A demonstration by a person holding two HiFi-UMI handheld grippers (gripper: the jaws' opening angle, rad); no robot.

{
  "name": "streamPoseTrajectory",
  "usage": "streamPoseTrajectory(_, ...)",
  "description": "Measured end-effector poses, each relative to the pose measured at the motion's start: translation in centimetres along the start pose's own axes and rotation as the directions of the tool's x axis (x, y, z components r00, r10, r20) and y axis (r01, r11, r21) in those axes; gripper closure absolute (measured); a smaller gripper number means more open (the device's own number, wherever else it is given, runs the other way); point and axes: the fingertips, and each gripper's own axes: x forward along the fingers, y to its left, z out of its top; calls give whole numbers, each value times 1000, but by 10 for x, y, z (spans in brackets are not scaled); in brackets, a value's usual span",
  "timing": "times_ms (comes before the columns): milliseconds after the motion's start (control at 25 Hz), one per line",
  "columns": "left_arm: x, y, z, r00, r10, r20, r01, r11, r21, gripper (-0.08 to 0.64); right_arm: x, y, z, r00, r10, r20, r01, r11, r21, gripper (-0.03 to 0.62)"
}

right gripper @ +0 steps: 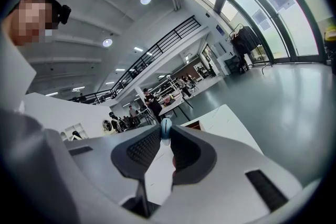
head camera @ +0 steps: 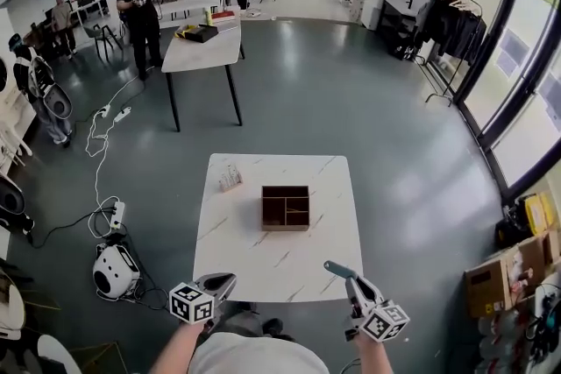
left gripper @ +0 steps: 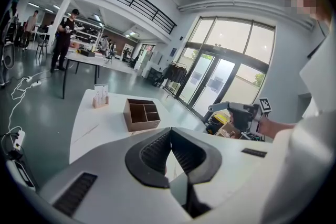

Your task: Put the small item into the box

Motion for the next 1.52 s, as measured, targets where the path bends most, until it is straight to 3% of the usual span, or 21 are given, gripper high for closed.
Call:
streamPoseTrajectory(760,44,65,27,998,-32,-61,33,999,13,546,79,-21,-3,992,-91,-86,90,996,-16,515)
streamPoseTrajectory(1520,90,119,30,989,-56,-136,54,998,-17,546,208,-60,-31,958,-102,-269,76,991,-107,515)
